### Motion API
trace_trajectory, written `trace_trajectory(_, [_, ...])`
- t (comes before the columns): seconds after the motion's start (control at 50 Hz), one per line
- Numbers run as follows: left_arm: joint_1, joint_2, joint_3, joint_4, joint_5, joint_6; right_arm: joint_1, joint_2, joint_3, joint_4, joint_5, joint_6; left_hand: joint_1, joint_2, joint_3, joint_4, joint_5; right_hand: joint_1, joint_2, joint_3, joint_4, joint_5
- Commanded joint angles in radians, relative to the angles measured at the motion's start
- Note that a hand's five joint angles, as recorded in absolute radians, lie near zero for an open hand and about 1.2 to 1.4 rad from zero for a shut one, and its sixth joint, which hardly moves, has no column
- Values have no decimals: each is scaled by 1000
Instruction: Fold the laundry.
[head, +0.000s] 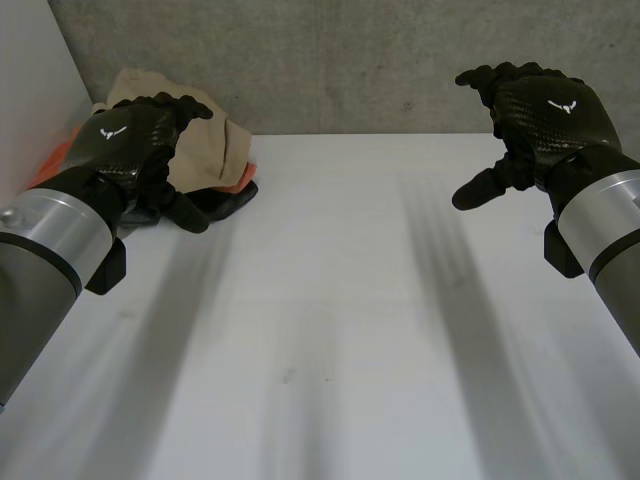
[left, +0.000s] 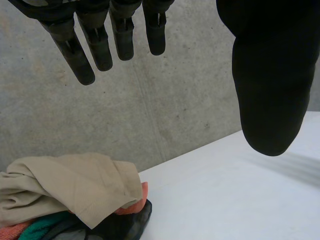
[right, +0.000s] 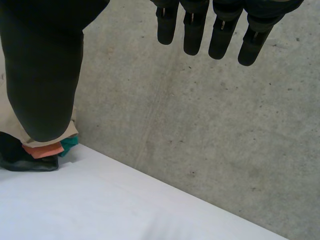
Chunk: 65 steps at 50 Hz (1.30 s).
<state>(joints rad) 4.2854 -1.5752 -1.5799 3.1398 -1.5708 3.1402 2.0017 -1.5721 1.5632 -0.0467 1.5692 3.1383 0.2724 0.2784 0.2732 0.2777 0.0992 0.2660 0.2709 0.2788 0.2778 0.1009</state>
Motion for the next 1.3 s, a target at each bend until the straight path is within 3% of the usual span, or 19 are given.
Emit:
trace_trajectory(0.02, [27,-8,-23,9,5,0,-9,-22,18,-111,28,-14,-98,-104,-99,-103,-99,-91,-96,-104,-103,-101])
trace_trajectory(0.3, [59,-46,-25,89,138,46,-14,-35,35,-174,18,-58,-98,-104,-99,-103,-99,-91,-96,-104,-103,-101])
trace_trajectory(0.46, [171,-354,232,170,178,86,-11,-17,35,-170,2,-112,-98,-104,-99,-103,-99,-91,-96,-104,-103,-101])
trace_trajectory(0.7, [238,-882,753,213,195,239,-12,44,32,-176,0,-144,-98,-104,-99,-103,-99,-91,-96,-104,-103,-101])
trace_trajectory(0.88, [264,-1101,928,341,238,336,-17,110,25,-189,0,-173,-98,-104,-99,-103,-99,-91,-96,-104,-103,-101])
trace_trajectory(0.94, [270,-1140,954,377,250,331,-17,127,24,-191,0,-179,209,204,209,204,208,-91,-96,-104,-103,-101])
trace_trajectory(1.0, [274,-1152,966,394,249,325,-15,145,20,-191,0,-185,652,646,652,647,651,-91,-96,-104,-103,-101])
trace_trajectory(1.02, [271,-1151,966,407,239,319,-15,150,18,-191,2,-187,1105,1099,1104,1100,1104,-91,-96,-104,-103,-101])
trace_trajectory(1.08, [274,-1116,960,417,209,307,-15,159,12,-190,5,-195,1124,1118,1123,1119,1122,-91,-96,-104,-103,-101])
trace_trajectory(1.18, [263,-885,827,434,120,236,-20,152,9,-186,6,-202,1124,1118,1123,1119,1122,-91,-96,-104,-103,-101])
trace_trajectory(1.3, [211,-587,657,463,164,101,-31,120,3,-180,11,-208,1124,1118,1123,1119,1122,-91,-96,-104,-103,-101])
